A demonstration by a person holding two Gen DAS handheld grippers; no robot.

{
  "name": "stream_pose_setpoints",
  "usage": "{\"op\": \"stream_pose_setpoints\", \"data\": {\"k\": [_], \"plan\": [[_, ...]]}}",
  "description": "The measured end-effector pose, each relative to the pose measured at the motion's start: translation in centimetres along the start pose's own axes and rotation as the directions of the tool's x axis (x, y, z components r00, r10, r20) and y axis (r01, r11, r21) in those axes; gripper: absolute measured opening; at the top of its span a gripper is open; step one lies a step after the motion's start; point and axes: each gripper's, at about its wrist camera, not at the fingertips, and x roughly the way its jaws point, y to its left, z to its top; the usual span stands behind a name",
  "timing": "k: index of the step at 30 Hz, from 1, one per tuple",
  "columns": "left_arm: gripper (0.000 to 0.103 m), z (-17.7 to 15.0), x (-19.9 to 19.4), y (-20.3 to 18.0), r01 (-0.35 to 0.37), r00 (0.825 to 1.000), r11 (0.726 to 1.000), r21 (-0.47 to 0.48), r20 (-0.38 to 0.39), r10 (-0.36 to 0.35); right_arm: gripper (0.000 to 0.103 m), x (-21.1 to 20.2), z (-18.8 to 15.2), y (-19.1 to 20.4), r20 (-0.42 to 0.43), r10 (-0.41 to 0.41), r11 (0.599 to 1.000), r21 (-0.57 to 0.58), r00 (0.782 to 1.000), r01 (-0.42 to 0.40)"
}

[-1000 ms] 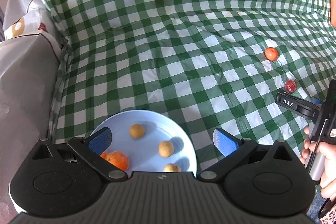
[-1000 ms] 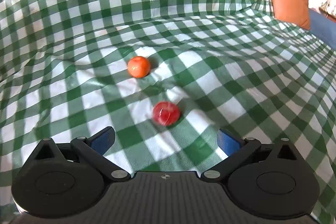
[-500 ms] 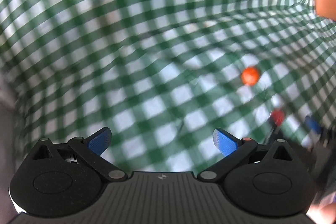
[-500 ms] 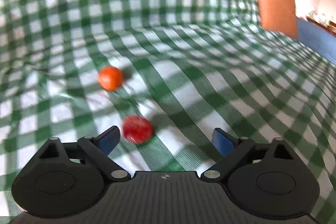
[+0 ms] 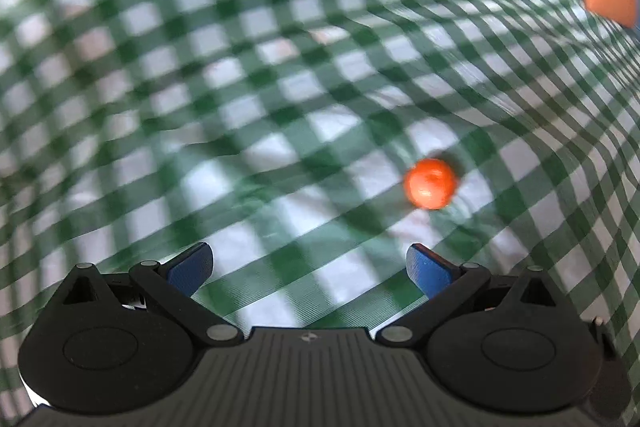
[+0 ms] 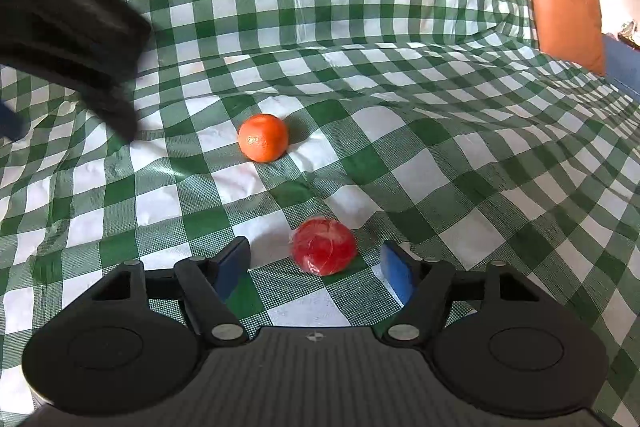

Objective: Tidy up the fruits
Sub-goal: 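Grasp the last orange with the left gripper while the right gripper grasps the red tomato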

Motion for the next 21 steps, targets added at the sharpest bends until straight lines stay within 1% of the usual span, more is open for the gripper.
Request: {"op": "stream_pose_setpoints", "data": {"k": [1,4,8,9,10,11,12,13,15,16,19,21], "plan": [[0.103,0.5,0.9,-0.8,0.023,1.000,0.999,0.024,-0.005,-0.022,0.071,-0.1,-0.1,0.0,0.002,0.000,1.000,0.008,1.000,0.000],[0.103,2.2,3.2,-2.9,0.059,0.998,0.995,0.081,-0.023,-0.057,0.070,0.0,-0.2,-0.3,0.007,0.004,0.999,0.034,1.000,-0.004],[0.103,4.1,6.1,-4.4,0.096,0.994,0.986,0.137,-0.068,-0.088,0.070,-0.1,-0.3,-0.3,0.010,-0.001,0.999,0.032,1.000,0.001],[0.096,4.3,6.5,-4.4,0.119,0.992,0.983,0.142,-0.068,-0.110,0.070,-0.1,-0.3,-0.3,0.011,-0.001,0.999,0.033,1.000,0.001],[0.087,4.4,6.7,-4.3,0.133,0.990,0.981,0.140,-0.062,-0.125,0.069,-0.1,-0.3,-0.2,0.013,-0.002,0.999,0.032,1.000,0.001],[0.074,4.5,6.7,-4.1,0.141,0.989,0.980,0.141,-0.053,-0.135,0.058,-0.1,-0.3,-0.2,0.016,-0.007,0.999,0.031,1.000,0.007],[0.036,4.6,6.3,-3.9,0.162,0.987,0.976,0.146,-0.033,-0.159,0.036,0.0,-0.3,-0.3,0.021,-0.016,0.999,0.032,1.000,0.015],[0.038,4.8,5.8,-3.6,0.178,0.984,0.973,0.148,-0.027,-0.176,0.035,-0.1,-0.3,-0.4,0.028,-0.024,0.999,0.032,0.999,0.023],[0.038,4.8,4.9,-2.8,0.201,0.979,0.972,0.119,-0.015,-0.201,0.034,-0.1,-0.3,-0.5,0.029,-0.024,0.999,0.043,0.999,0.022],[0.038,4.5,4.3,-2.4,0.195,0.981,0.974,0.119,-0.006,-0.195,0.034,-0.1,-0.2,-0.5,0.033,-0.027,0.999,0.039,0.999,0.025],[0.038,2.9,1.8,-1.4,0.126,0.992,0.985,0.116,0.002,-0.127,0.034,-0.4,-0.2,-0.5,0.053,-0.036,0.998,0.054,0.998,0.033],[0.038,1.3,-0.5,-0.3,0.057,0.998,0.994,0.092,-0.018,-0.055,0.034,-0.7,0.0,-0.8,0.083,-0.049,0.996,0.075,0.995,0.042]]}}
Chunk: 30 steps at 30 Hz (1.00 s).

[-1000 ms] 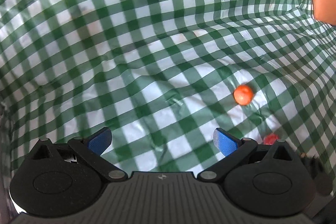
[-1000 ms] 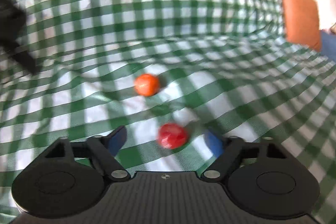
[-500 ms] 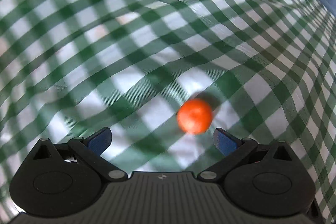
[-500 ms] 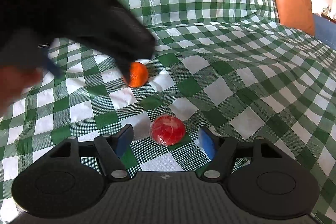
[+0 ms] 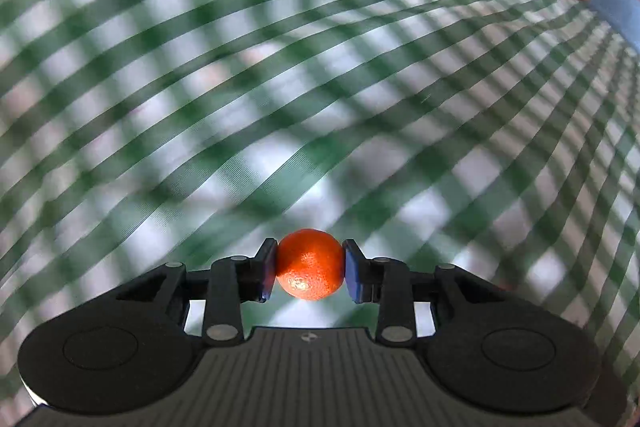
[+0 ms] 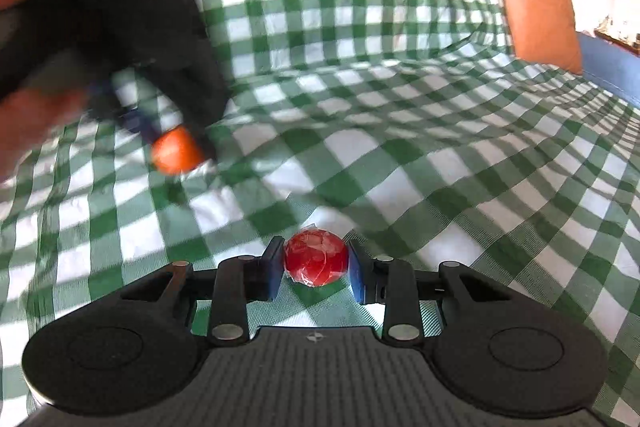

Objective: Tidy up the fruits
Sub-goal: 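Grasp the last orange with the left gripper while the right gripper grasps the red tomato, then carry the orange and red tomato over the blue plate and open both grippers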

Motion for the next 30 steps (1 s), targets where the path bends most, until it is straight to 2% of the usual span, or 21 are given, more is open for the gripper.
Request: {"op": "stream_pose_setpoints", "data": {"k": [2,4,7,10,13,16,20,23,28,30], "plan": [[0.038,-2.4,-2.6,1.1,-0.080,0.997,0.997,-0.023,-0.025,0.079,0.034,-0.2,0.1,-0.2,0.022,-0.007,1.000,0.009,1.000,0.007],[0.039,-4.7,-5.7,2.4,-0.132,0.990,0.990,-0.059,-0.050,0.129,0.034,-0.5,0.0,-0.5,0.033,-0.013,1.000,0.009,0.999,0.013],[0.039,-8.8,-10.6,4.8,-0.189,0.981,0.975,-0.120,-0.074,0.181,0.034,-1.8,0.0,-1.2,0.012,-0.022,1.000,0.004,1.000,0.022],[0.039,-13.1,-15.3,6.4,-0.231,0.972,0.958,-0.172,-0.079,0.221,0.034,-4.6,0.7,-2.2,-0.007,-0.029,0.998,0.054,1.000,0.030],[0.039,-17.4,-19.4,8.2,-0.266,0.964,0.936,-0.231,-0.091,0.252,0.034,-8.8,1.6,-2.4,0.012,0.021,0.998,0.062,1.000,-0.022],[0.039,-21.3,-22.6,10.0,-0.276,0.961,0.914,-0.296,-0.110,0.254,0.034,-14.2,1.3,-1.6,0.016,0.125,0.992,-0.003,0.992,-0.125],[0.039,-25.2,-25.5,11.9,-0.286,0.958,0.892,-0.351,-0.114,0.262,0.034,-20.4,-0.3,0.7,-0.040,0.277,0.953,-0.114,0.960,-0.280],[0.039,-27.6,-26.4,13.3,-0.295,0.955,0.877,-0.380,-0.123,0.268,0.034,-23.5,-1.6,3.3,-0.109,0.382,0.903,-0.168,0.918,-0.395],[0.039,-29.4,-25.7,15.4,-0.293,0.956,0.855,-0.428,-0.137,0.259,0.035,-25.2,-2.1,9.3,-0.175,0.497,0.803,-0.278,0.850,-0.527],[0.039,-29.6,-24.8,16.2,-0.283,0.959,0.853,-0.438,-0.141,0.246,0.035,-25.1,-2.0,11.6,-0.200,0.512,0.784,-0.289,0.836,-0.549]]}}
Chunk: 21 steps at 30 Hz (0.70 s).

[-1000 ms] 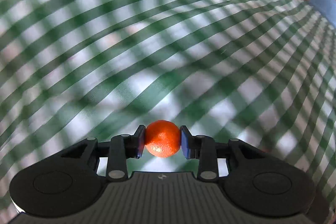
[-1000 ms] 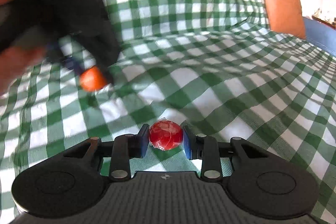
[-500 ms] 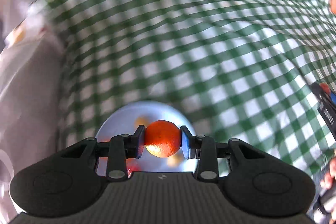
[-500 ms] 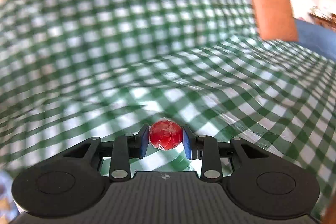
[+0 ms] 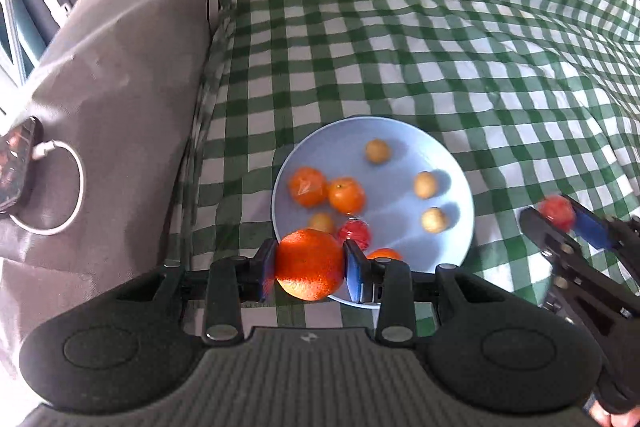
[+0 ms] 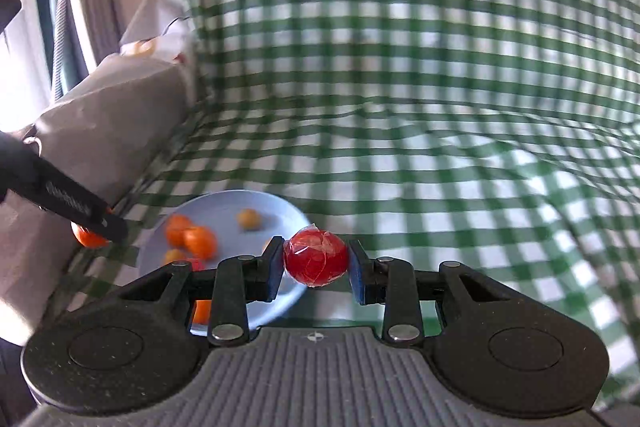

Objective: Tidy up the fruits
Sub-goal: 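Carry the orange and red tomato over the blue plate and open both grippers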

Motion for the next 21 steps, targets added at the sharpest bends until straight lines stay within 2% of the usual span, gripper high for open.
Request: {"op": "stream_pose_setpoints", "data": {"k": [5,11,13,14,15,16,18,20,21], "plan": [[0.039,1.1,2.7,0.5,0.022,1.000,1.000,-0.006,-0.019,-0.022,0.035,3.8,1.2,2.0,-0.060,0.010,0.999,-0.047,0.998,-0.013],[0.039,2.7,6.2,0.2,0.025,0.999,1.000,0.018,-0.036,-0.024,0.035,8.3,1.1,3.0,-0.140,0.006,0.994,-0.108,0.990,-0.021],[0.044,2.9,6.9,0.0,0.029,0.999,0.999,0.031,-0.034,-0.028,0.035,9.1,0.9,3.1,-0.157,0.006,0.993,-0.118,0.988,-0.025],[0.065,3.1,7.0,0.0,0.030,0.999,0.999,0.041,-0.027,-0.029,0.036,9.7,1.0,3.2,-0.169,0.012,0.991,-0.129,0.985,-0.034],[0.094,3.1,6.9,-0.1,0.023,1.000,0.999,0.048,-0.019,-0.022,0.037,10.0,1.0,3.3,-0.189,0.024,0.989,-0.136,0.982,-0.050],[0.102,3.1,6.6,0.0,0.004,1.000,0.999,0.049,0.001,-0.005,0.041,10.2,1.1,3.4,-0.200,0.030,0.989,-0.139,0.979,-0.059],[0.103,2.6,5.3,0.1,-0.023,0.997,0.999,0.043,0.070,0.019,0.079,10.1,1.3,3.5,-0.194,0.007,0.989,-0.145,0.981,-0.036],[0.103,2.2,4.1,0.3,-0.017,0.998,0.998,0.061,0.064,0.013,0.095,9.1,1.6,3.6,-0.179,-0.015,0.989,-0.147,0.984,-0.011],[0.103,1.8,3.6,0.5,-0.025,0.998,0.998,0.060,0.055,0.022,0.098,8.2,1.7,3.6,-0.168,-0.026,0.990,-0.144,0.985,0.002]]}}
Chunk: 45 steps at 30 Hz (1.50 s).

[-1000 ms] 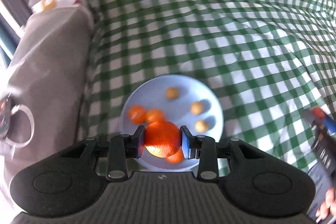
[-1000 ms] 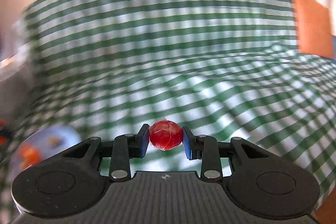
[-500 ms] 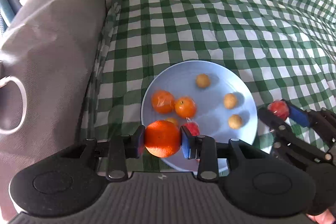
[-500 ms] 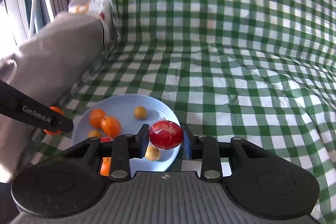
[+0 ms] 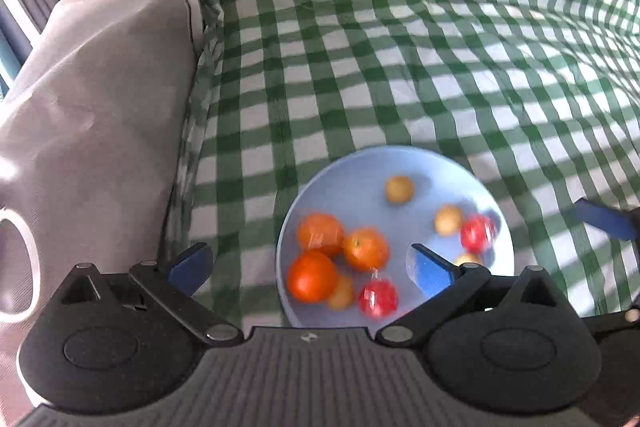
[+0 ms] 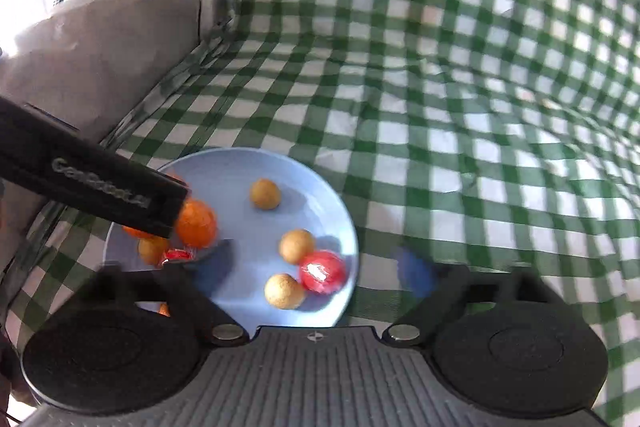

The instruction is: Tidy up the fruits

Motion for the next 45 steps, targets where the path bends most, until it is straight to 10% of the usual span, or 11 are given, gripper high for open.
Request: {"op": "stream_pose_setpoints", "data": {"k": [16,45], "plan": [[0.103,-8.4,-8.1,2.4,-0.022,1.000,0.997,-0.073,-0.006,0.022,0.102,-12.1,-5.5,1.9,0.054,-0.033,0.996,0.081,0.998,0.029],[0.103,-8.8,-9.4,2.3,-0.016,1.000,0.996,-0.086,0.022,0.018,0.102,-13.6,-5.4,3.1,0.097,-0.065,0.997,0.057,0.993,0.060]]}}
